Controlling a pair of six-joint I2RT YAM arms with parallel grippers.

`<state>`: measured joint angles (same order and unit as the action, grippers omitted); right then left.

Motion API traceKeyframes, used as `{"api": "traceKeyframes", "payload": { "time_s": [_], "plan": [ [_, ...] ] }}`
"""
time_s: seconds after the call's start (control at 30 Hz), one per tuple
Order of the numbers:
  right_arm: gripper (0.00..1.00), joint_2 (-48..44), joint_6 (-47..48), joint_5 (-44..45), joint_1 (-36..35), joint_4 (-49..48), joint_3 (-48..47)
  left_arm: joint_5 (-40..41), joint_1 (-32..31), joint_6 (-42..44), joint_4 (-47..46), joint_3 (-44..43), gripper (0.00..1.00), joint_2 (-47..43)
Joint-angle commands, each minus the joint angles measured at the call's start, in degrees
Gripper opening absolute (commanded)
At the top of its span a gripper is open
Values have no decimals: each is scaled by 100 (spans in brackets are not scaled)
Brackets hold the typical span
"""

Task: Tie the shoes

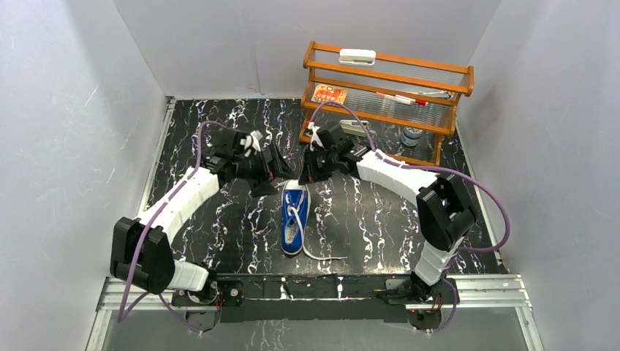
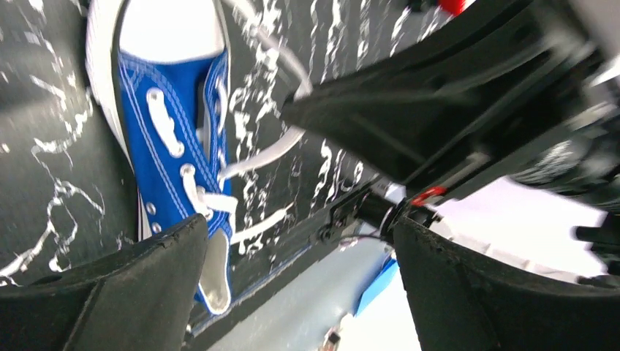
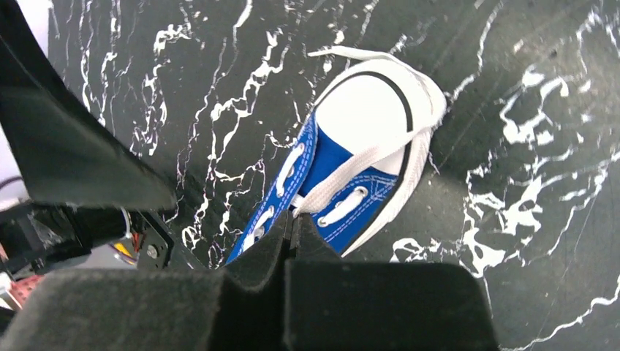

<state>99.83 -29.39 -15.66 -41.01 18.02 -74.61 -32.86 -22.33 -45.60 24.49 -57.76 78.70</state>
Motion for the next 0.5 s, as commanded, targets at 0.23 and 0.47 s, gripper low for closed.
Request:
{"api": "traceKeyframes", "payload": {
  "time_s": [0.23,0.47],
  "plan": [
    [0,-262,1051,-1714,51,-1522,24,-1335,686,-1398,-1532,-455,93,847],
    [0,-363,1086,-1861,50,-1711,200,-1598,389,-1906,-1329,-659,75,1904]
  ]
}}
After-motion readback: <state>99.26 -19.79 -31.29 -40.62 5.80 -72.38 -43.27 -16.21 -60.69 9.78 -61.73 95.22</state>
